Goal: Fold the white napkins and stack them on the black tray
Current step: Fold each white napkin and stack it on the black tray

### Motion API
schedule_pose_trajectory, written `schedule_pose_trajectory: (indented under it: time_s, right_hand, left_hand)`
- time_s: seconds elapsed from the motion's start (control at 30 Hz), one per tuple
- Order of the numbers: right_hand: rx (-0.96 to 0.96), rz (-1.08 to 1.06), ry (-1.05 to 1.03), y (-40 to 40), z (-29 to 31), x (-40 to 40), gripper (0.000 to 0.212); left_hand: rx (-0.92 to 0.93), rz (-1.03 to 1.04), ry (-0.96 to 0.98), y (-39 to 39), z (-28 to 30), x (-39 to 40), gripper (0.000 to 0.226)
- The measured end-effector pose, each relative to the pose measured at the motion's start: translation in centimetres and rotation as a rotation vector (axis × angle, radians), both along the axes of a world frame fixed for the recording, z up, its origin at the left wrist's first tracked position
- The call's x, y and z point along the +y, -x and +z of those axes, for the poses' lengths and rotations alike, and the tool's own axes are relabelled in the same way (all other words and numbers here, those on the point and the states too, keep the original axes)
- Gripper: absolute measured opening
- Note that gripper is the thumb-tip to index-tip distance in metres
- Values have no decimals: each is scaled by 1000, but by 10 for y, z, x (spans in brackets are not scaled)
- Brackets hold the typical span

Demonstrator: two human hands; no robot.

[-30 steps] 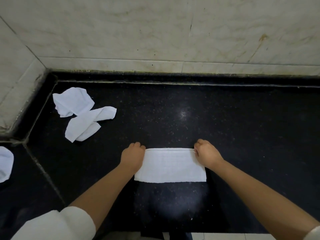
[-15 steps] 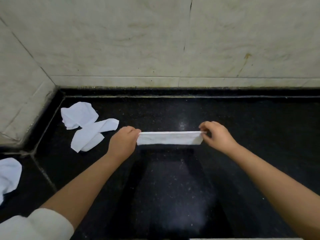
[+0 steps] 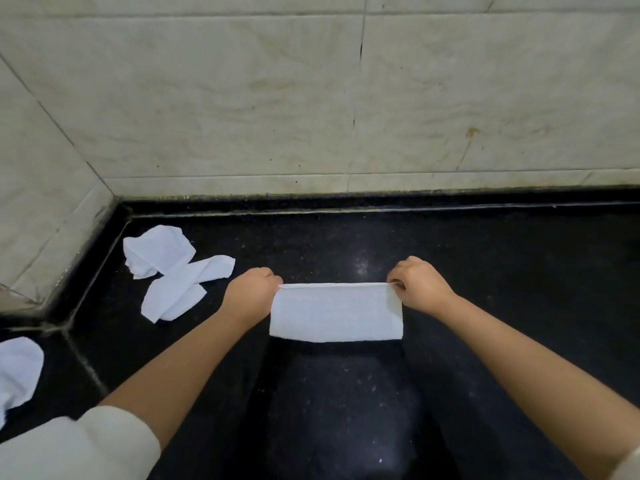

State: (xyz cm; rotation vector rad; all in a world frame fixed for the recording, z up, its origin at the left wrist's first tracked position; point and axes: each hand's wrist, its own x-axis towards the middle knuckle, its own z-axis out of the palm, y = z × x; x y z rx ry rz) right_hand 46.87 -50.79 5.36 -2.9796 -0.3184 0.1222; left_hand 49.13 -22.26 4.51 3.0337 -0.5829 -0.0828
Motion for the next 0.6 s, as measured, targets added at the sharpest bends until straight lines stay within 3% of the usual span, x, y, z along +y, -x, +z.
schedule_pose_trajectory:
  time_s: [0.17,0.23,0.37,0.5,0.6]
  right_hand:
    - [-175,-84,-79,-12,1,-1,19]
    - [-213,5,-51,-4,-9,-3,14]
    - [-33,53,103,32,-48,-5,27]
    - [93,85,143,73,-84,-1,29]
    - [32,3,30,92,-88,1,18]
  left_hand:
    - [-121,48,122,-19,2,-5,20]
    - [-140,-32,116,-11,-3,-3,1]
    - [4,-167,-91,26,-39,1,37]
    - [125,-323,-259,70,-75,1,26]
    - [62,-280,-166,77,-83,9,28]
